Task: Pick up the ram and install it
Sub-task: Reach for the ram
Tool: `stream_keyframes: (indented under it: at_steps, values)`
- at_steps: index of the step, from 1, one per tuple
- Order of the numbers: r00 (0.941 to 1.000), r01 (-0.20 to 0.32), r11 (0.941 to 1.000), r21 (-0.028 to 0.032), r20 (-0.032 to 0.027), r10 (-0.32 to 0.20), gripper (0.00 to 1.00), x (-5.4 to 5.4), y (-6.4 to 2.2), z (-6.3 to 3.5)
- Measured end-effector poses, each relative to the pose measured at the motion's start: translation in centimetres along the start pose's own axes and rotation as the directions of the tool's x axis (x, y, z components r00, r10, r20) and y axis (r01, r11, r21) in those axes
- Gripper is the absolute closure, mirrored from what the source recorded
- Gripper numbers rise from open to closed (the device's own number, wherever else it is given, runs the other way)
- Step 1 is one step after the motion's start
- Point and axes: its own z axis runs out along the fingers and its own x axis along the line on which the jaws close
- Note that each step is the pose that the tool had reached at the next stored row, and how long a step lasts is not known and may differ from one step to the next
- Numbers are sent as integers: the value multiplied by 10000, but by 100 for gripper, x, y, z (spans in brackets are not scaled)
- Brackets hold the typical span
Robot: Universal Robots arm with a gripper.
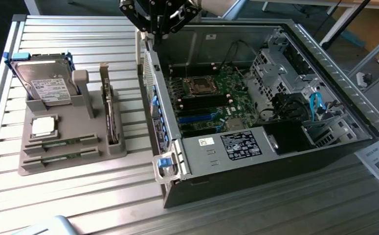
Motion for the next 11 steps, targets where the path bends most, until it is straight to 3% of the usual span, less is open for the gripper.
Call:
stream_keyframes:
  at_steps: [3, 11]
  values:
    - [10000, 1, 10000, 1, -12, -1, 90, 107, -8, -1]
    - [10000, 0, 10000, 3, -38, 0, 90, 264, -20, -3]
